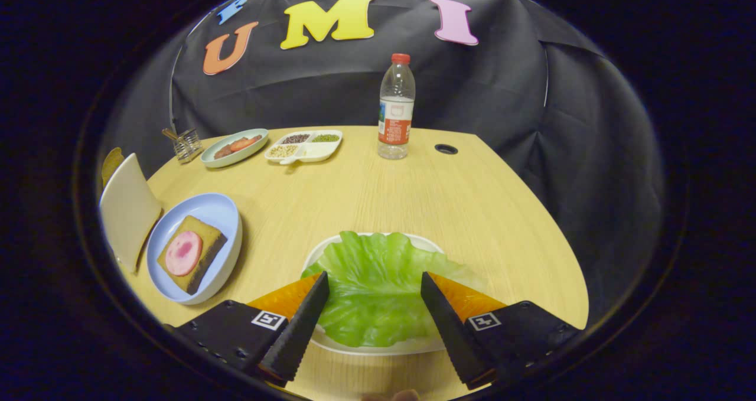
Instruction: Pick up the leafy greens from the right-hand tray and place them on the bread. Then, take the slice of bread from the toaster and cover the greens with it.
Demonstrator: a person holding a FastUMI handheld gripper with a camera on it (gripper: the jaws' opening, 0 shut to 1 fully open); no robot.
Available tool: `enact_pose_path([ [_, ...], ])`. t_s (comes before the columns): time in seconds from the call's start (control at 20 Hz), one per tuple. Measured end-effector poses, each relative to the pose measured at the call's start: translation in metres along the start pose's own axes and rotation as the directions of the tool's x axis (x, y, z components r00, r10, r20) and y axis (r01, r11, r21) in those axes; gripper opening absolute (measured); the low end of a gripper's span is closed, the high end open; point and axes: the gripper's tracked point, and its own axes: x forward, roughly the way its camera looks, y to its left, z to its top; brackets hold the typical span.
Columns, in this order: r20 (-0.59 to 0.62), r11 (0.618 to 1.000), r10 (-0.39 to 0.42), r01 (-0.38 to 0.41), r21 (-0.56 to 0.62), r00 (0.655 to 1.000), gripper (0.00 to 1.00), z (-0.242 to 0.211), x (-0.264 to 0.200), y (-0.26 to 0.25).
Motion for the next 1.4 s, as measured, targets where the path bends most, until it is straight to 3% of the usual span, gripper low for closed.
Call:
enact_pose_path([
  [0.2,0.018,1.0,-0.002,0.002,-0.006,1.0,0.97,0.001,0.002,-0.005],
  [0.45,0.043,1.0,-0.016,0.015,0.006,0.999,0.06,0.002,0.005,-0.009],
  [0.55,0.041,0.999,-0.013,0.011,0.032,0.999,0.01,0.003,0.005,-0.009],
  [0.75,0.065,0.988,0.031,-0.04,0.146,0.997,0.0,0.013,-0.005,-0.005],
  [1.05,0.153,0.974,0.076,-0.106,0.199,0.985,0.0,0.039,-0.041,0.01],
  [1.4,0.251,0.968,0.141,-0.187,0.168,0.958,0.0,0.076,-0.084,0.066],
])
